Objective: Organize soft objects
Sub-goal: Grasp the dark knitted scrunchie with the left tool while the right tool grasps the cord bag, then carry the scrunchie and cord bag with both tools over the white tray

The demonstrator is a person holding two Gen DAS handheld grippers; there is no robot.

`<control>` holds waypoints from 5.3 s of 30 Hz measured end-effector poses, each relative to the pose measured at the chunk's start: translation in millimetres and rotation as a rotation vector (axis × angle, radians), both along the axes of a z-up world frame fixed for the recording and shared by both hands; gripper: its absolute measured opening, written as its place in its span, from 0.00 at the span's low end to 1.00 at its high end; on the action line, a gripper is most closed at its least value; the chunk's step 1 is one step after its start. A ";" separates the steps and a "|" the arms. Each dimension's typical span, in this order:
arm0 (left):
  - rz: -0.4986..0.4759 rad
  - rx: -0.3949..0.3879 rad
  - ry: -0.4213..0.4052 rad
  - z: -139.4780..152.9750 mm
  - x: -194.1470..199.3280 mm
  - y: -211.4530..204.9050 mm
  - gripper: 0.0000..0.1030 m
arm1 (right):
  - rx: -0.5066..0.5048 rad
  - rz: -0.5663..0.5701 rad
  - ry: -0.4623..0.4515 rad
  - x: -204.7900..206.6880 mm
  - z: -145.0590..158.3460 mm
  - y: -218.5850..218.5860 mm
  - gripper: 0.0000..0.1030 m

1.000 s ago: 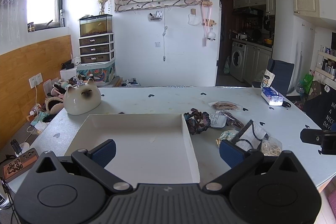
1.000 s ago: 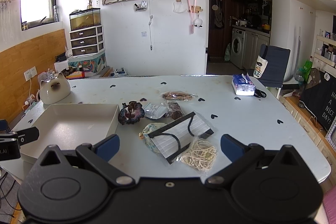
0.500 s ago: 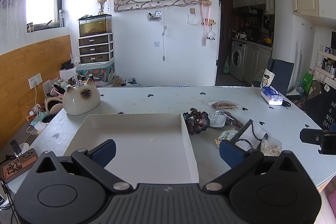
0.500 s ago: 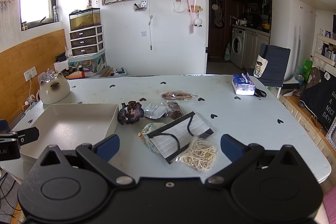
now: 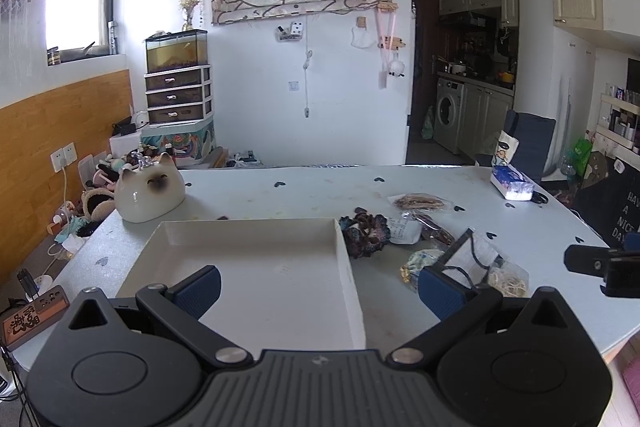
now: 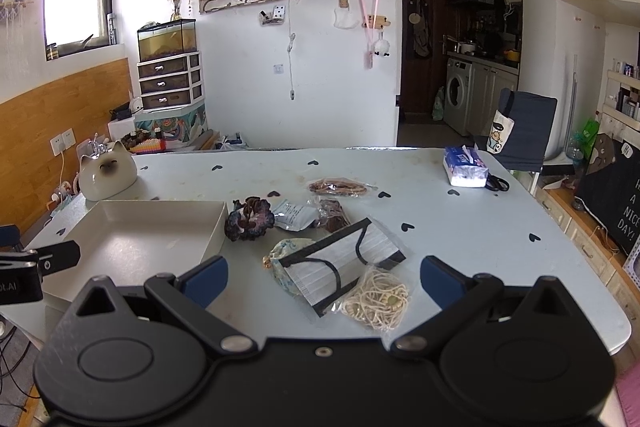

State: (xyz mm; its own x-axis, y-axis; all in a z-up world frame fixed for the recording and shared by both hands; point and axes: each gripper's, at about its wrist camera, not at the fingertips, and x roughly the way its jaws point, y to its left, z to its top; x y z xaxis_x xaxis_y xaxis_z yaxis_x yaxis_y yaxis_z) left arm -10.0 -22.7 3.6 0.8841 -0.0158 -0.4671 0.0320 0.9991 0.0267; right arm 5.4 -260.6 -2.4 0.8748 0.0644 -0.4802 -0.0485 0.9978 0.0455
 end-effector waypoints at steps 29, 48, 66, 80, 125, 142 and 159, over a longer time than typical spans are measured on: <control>-0.174 0.019 0.042 -9.8 218.0 -26.4 1.00 | 0.086 -0.287 0.113 117.5 -13.6 -57.0 1.00; -0.568 0.265 0.432 -112.7 376.7 -70.6 1.00 | 0.343 -0.444 0.446 198.0 -86.7 -94.1 0.99; -0.621 0.292 0.613 -147.1 407.0 -66.6 0.63 | 0.446 -0.420 0.677 222.0 -145.0 -91.8 0.84; -0.600 0.183 0.556 -113.1 378.2 -62.8 0.40 | 0.413 -0.411 0.654 207.9 -139.8 -85.9 0.55; -0.091 -0.097 0.408 -43.9 197.7 73.6 0.38 | 0.336 -0.096 0.493 131.4 -86.5 -48.8 0.55; 0.012 -0.080 0.471 -77.6 204.7 227.2 0.38 | 0.312 0.161 0.477 203.3 -53.9 126.6 0.55; -0.179 -0.087 0.540 -111.0 189.2 259.0 0.39 | -0.147 0.651 0.460 245.1 -77.0 317.8 0.55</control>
State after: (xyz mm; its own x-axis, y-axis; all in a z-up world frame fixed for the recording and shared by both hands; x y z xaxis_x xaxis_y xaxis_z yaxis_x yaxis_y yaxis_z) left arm 179.2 236.3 -107.4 0.5007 -0.2016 -0.8418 0.1870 0.9747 -0.1222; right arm 250.5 57.2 -79.4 0.3962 0.4013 -0.8258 -0.6300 0.7731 0.0734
